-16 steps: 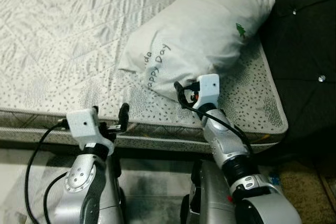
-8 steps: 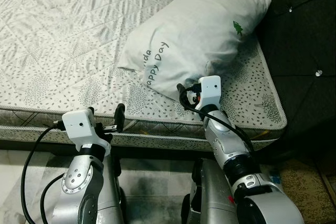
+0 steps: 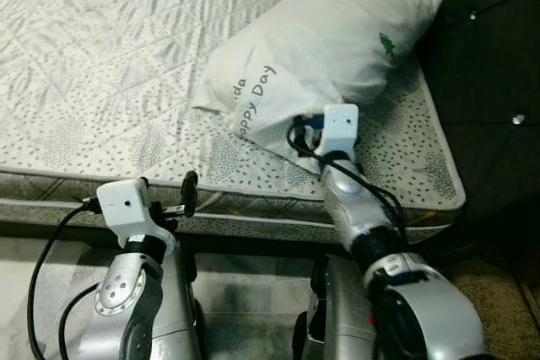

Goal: Clean up the room

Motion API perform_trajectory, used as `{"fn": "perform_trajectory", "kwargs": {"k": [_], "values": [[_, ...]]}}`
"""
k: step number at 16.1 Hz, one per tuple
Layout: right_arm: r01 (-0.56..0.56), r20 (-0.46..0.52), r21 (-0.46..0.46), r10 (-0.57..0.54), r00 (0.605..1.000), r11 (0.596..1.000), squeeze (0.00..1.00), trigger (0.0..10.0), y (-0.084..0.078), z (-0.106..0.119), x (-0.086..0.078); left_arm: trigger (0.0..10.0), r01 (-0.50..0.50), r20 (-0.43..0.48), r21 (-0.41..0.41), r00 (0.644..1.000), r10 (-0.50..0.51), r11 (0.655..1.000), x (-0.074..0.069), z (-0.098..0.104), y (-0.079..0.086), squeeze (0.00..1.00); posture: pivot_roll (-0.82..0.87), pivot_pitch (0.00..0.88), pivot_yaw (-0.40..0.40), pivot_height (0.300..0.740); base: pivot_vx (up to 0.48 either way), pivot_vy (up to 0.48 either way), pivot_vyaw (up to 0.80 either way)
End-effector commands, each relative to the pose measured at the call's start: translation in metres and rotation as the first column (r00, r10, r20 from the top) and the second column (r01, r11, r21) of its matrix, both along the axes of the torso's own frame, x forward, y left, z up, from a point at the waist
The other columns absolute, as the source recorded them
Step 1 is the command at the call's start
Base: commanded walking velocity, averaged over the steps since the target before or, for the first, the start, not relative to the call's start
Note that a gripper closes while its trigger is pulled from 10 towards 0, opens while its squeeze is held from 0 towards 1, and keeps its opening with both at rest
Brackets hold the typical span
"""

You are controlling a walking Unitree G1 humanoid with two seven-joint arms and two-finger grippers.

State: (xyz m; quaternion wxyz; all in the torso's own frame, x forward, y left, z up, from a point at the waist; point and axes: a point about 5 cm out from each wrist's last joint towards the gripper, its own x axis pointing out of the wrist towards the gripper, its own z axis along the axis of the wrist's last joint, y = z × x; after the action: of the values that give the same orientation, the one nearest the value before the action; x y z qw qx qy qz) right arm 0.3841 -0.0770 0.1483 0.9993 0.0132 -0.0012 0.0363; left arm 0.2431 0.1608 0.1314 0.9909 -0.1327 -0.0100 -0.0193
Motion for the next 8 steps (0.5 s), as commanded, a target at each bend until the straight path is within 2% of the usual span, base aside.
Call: {"fn": "perform_trajectory", "kwargs": {"k": [1, 2, 3, 5, 8], "values": [[0.003, -0.018, 0.036, -0.003, 1.0, 0.999, 0.0, 10.0, 0.007, -0.001, 0.0, 10.0, 0.075, 0.008, -0.037, 0.997, -0.074, 0.997, -0.007, 0.003, -0.008, 0.0, 0.15, 0.244, -0.088, 0.545, 0.0, 0.0, 0.0], [-0.017, -0.022, 0.072, 0.018, 1.0, 0.997, 0.0, 9.0, 0.021, 0.002, -0.001, 10.0, 0.123, 0.014, -0.037, 0.992, -0.122, 0.992, -0.014, 0.006, -0.012, 0.0, 0.17, 0.244, -0.087, 0.545, 0.0, 0.0, 0.0], [-0.028, -0.022, 0.091, 0.031, 0.999, 0.995, 0.0, 0.0, 0.03, 0.004, -0.002, 10.0, 0.127, 0.008, -0.021, 0.992, -0.126, 0.992, -0.017, 0.007, -0.011, 0.0, 0.18, 0.246, -0.087, 0.545, 0.0, 0.0, 0.0], [-0.04, -0.018, 0.106, 0.042, 0.999, 0.994, 0.0, 0.0, 0.043, 0.008, -0.003, 10.0, 0.095, -0.004, -0.008, 0.995, -0.095, 0.995, -0.02, 0.005, -0.004, 0.0, 0.2, 0.244, -0.087, 0.545, 0.0, 0.0, 0.0], [-0.014, -0.014, 0.121, 0.015, 1.0, 0.993, 0.0, 0.0, 0.05, 0.015, -0.002, 10.0, 0.089, -0.002, -0.002, 0.996, -0.089, 0.996, -0.018, 0.008, -0.002, 0.0, 0.21, 0.237, -0.089, 0.545, 0.0, 0.0, 0.0]]}}
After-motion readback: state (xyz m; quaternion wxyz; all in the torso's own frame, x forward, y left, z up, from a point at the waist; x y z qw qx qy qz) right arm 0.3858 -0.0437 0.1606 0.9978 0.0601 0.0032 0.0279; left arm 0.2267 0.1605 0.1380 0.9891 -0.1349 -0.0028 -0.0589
